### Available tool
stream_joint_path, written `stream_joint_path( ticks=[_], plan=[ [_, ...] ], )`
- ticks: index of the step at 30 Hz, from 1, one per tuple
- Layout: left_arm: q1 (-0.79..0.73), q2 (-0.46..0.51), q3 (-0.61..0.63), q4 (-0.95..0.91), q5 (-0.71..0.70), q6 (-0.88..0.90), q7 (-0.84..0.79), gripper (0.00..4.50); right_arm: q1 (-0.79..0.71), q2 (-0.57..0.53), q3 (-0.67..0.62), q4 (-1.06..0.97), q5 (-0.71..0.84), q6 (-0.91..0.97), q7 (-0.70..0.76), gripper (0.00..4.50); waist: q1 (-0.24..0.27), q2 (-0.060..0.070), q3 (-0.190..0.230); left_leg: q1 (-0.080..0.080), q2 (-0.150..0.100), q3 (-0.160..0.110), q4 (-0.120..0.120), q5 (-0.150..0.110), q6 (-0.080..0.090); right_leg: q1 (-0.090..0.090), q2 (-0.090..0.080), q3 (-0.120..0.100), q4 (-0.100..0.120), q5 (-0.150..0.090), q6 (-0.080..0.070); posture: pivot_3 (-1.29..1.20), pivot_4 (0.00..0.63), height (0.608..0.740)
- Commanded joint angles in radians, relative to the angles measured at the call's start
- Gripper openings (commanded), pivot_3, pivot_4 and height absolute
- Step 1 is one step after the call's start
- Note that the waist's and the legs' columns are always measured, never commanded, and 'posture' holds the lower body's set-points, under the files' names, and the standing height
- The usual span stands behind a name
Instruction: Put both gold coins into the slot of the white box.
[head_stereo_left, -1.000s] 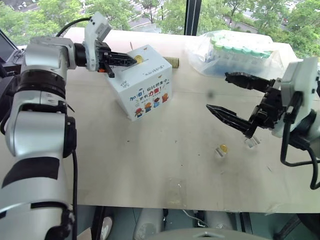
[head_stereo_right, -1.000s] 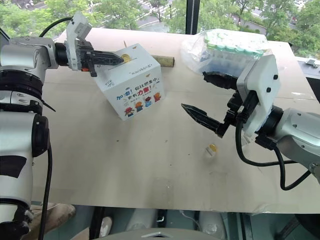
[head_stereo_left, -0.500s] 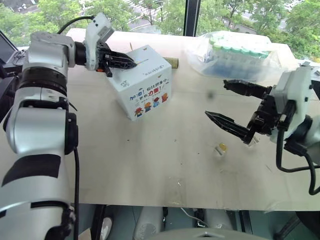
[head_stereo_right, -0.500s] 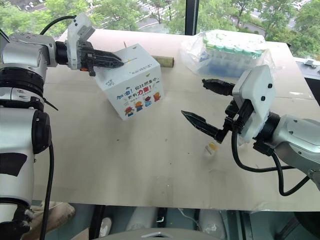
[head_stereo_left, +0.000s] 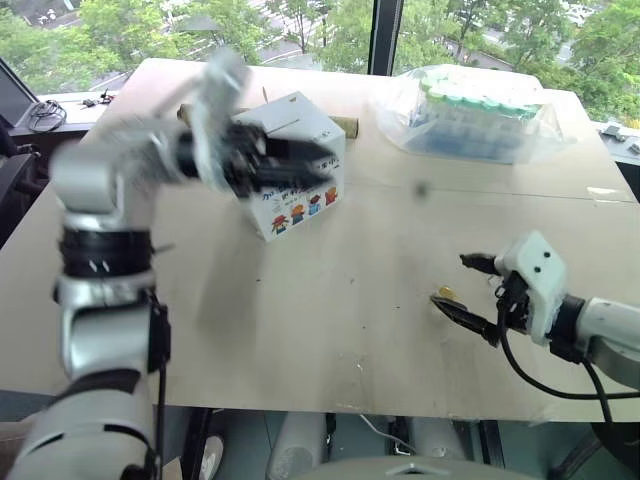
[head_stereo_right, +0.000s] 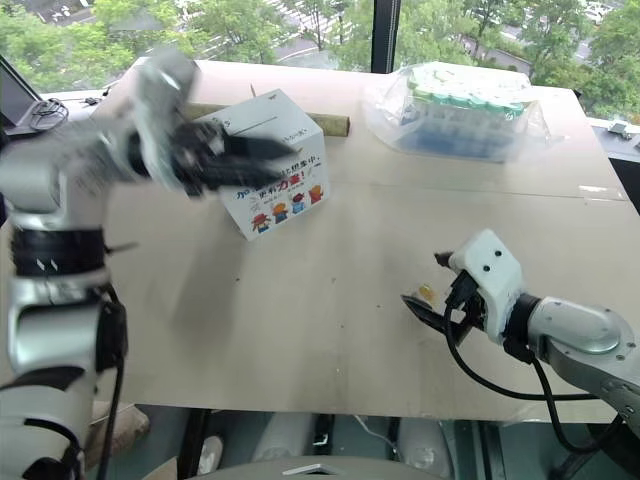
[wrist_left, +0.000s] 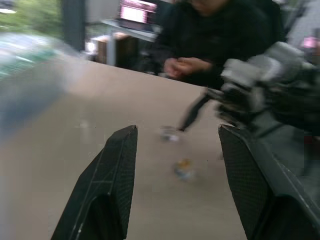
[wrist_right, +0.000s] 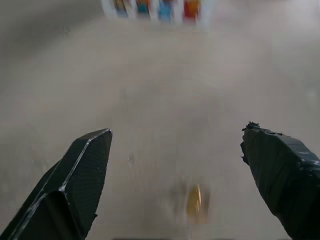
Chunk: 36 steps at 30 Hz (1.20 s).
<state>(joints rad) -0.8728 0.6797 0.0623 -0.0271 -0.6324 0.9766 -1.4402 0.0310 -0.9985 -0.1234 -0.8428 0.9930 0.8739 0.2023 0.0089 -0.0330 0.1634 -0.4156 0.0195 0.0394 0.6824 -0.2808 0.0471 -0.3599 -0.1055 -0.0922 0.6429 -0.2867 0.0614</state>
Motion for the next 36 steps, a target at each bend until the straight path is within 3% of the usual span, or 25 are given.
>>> stream_joint_path(
  ticks=[1, 4, 9, 11, 20, 35, 36],
  plan=[
    [0.107, 0.020, 0.024, -0.251, -0.084, 0.013, 0.064, 2.64, 0.009, 0.039, -0.018, -0.005, -0.017, 0.008, -0.018, 3.65, -0.003, 0.000, 0.000, 0.001, 0.001, 0.000, 0.000, 0.000, 0.000, 0.000, 0.001, 0.001, 0.001, 0.000, 0.000, 0.00, 0.150, 0.740],
    [0.210, 0.032, 0.009, -0.328, -0.099, -0.011, 0.096, 2.64, 0.018, 0.077, -0.010, 0.002, -0.020, 0.028, -0.030, 2.42, 0.002, 0.002, -0.001, 0.005, 0.001, -0.001, 0.000, 0.000, 0.000, 0.003, 0.001, 0.002, 0.003, 0.001, -0.001, 0.00, 0.150, 0.740],
    [0.304, 0.059, -0.035, -0.371, -0.059, -0.134, 0.090, 2.64, 0.011, 0.122, 0.001, 0.036, -0.041, 0.056, -0.033, 2.42, 0.011, 0.002, -0.001, 0.016, 0.000, 0.000, -0.001, 0.000, 0.000, 0.014, 0.001, 0.003, 0.000, 0.001, -0.001, 0.00, 0.150, 0.740],
    [0.338, 0.037, -0.047, -0.376, -0.045, -0.184, 0.123, 2.64, -0.011, 0.135, 0.012, 0.059, -0.057, 0.067, -0.031, 1.71, 0.008, 0.002, -0.001, 0.016, 0.000, 0.000, -0.001, 0.000, 0.000, 0.014, 0.001, 0.004, 0.000, 0.001, -0.001, 0.00, 0.150, 0.740],
    [0.438, -0.035, -0.083, -0.361, -0.015, -0.318, 0.213, 2.64, -0.048, 0.188, 0.044, 0.106, -0.118, 0.091, -0.014, 1.71, 0.007, 0.003, -0.001, 0.017, 0.000, 0.001, -0.004, 0.000, 0.000, 0.014, 0.001, 0.005, -0.001, 0.001, -0.001, 0.00, 0.150, 0.740],
    [0.481, 0.028, -0.087, -0.342, -0.027, -0.375, 0.142, 2.64, -0.062, 0.242, 0.072, 0.131, -0.188, 0.129, 0.034, 1.71, 0.006, 0.003, -0.001, 0.017, 0.000, 0.001, -0.004, 0.000, 0.000, 0.014, 0.002, 0.004, -0.001, 0.001, -0.001, 0.00, 0.150, 0.740],
    [0.486, 0.032, -0.087, -0.340, -0.023, -0.379, 0.141, 2.64, -0.063, 0.245, 0.072, 0.130, -0.191, 0.131, 0.037, 1.44, 0.006, 0.003, -0.001, 0.017, 0.000, 0.001, -0.005, 0.000, 0.000, 0.014, 0.002, 0.004, -0.001, 0.001, -0.001, 0.00, 0.150, 0.740]
  ],
)
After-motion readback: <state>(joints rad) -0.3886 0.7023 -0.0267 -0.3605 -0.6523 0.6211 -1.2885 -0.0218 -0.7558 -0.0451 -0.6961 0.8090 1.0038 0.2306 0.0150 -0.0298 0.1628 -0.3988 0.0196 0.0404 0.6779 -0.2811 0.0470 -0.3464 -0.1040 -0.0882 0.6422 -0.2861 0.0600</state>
